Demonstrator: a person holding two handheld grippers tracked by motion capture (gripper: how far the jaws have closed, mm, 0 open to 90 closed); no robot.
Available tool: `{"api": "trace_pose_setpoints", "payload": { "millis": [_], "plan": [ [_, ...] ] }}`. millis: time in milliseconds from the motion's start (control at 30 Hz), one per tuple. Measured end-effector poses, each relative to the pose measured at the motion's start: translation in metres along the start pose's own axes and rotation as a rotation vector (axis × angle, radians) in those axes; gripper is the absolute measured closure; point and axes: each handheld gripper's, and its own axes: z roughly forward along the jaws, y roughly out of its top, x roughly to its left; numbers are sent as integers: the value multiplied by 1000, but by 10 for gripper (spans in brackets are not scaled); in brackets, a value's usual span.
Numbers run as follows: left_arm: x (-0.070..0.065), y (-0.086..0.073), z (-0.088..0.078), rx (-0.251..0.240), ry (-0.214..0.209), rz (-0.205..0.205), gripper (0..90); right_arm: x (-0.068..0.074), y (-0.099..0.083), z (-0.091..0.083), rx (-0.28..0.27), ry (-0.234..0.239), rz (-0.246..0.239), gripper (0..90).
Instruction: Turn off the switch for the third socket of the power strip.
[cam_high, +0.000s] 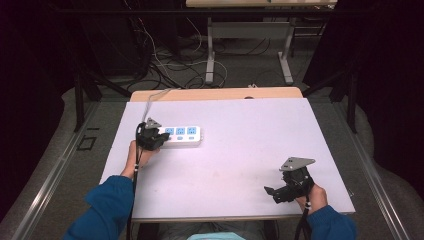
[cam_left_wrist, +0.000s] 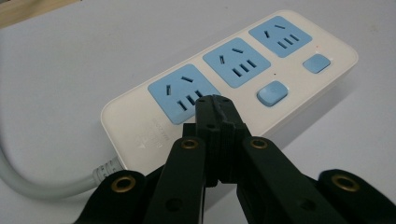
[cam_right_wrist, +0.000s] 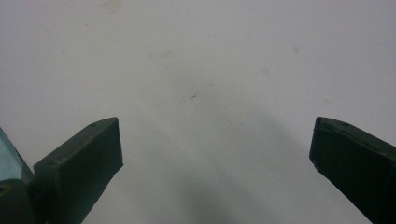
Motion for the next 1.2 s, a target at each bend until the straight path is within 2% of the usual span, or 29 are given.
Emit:
{"api": "trace_pose_setpoints", "payload": {
  "millis": [133, 333, 433, 667, 867, 900, 967, 1000, 1067, 1100, 1167, 1200],
  "plan": [
    [0, 0, 0, -1, -2, -6, 900, 0, 0, 0, 0, 2, 0, 19],
    [0, 0, -1, 13, 4, 8, 900, 0, 0, 0, -1, 1, 0, 19],
    [1, 0, -1, 12, 4, -3, 900, 0, 0, 0, -1, 2, -1, 19],
    [1, 0, -1, 5, 3, 2, 900, 0, 0, 0, -1, 3, -1, 19],
    [-2, -1, 0, -7, 27, 21, 900, 0, 0, 1, -5, 4, 1, 20],
    [-2, -1, -1, -2, 28, 19, 900, 0, 1, 0, 9, 5, 2, 20],
    [-2, -1, -1, -8, 27, 15, 900, 0, 1, 0, 10, 5, 2, 20],
    [-2, 0, -2, 7, 22, 11, 900, 0, 0, 1, -5, 4, 0, 20],
    [-2, 0, -2, 1, 19, 14, 900, 0, 0, 0, -3, 4, -1, 21],
    [-1, 0, -2, -3, 19, 15, 900, 0, 1, -1, 15, 7, -1, 20],
    [-2, 0, -2, -2, 22, 17, 900, 0, 1, 1, -4, 5, 2, 21],
    [-2, 0, -2, -2, 22, 17, 900, 0, 1, 0, 10, 8, -1, 21]
  ]
}}
